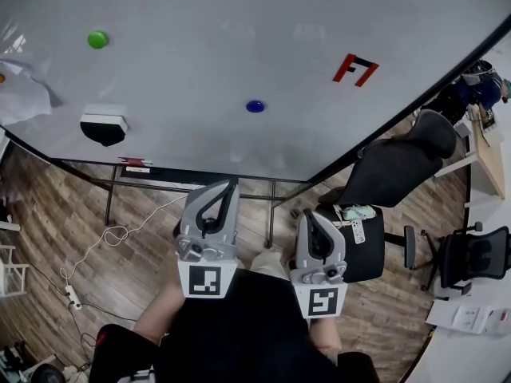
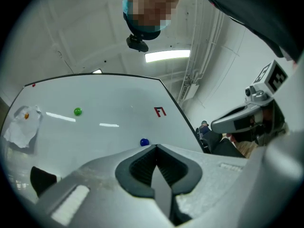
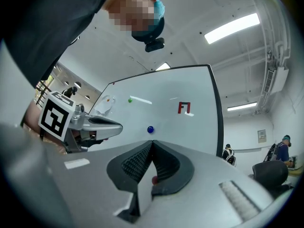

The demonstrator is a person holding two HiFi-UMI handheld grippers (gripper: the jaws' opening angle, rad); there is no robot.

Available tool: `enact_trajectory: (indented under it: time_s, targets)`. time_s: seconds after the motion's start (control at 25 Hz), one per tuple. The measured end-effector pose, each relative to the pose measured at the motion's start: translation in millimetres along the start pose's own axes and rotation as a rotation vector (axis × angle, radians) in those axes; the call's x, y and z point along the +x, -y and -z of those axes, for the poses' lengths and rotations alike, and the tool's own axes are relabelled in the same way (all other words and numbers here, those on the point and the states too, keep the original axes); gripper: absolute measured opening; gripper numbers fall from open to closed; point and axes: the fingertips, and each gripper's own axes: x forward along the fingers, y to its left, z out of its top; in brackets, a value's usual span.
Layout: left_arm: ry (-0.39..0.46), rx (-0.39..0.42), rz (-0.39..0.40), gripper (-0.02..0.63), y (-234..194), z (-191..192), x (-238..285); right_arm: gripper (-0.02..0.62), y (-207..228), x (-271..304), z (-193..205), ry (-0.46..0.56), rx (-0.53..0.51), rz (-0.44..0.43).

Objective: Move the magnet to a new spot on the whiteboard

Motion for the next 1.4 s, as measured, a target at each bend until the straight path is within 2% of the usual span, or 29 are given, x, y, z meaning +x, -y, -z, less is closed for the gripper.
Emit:
enact_trajectory:
  time_s: [0.2,0.64,1.4]
  targets:
    - [0.027,-0.013,0.037,0.002,5,-5,-15,0.0,-3,4,-7,0.017,0.002,-0.011]
    - [0.018,-0.013,-0.01,0.002,-1,-7,-29,0.0,-3,10,-32,0.077,-0.017,-0.039]
    - [0.038,-0.007,0.02,0.002,8,-11,-17,0.0,0,8,-23,0.042,0.021,-0.04]
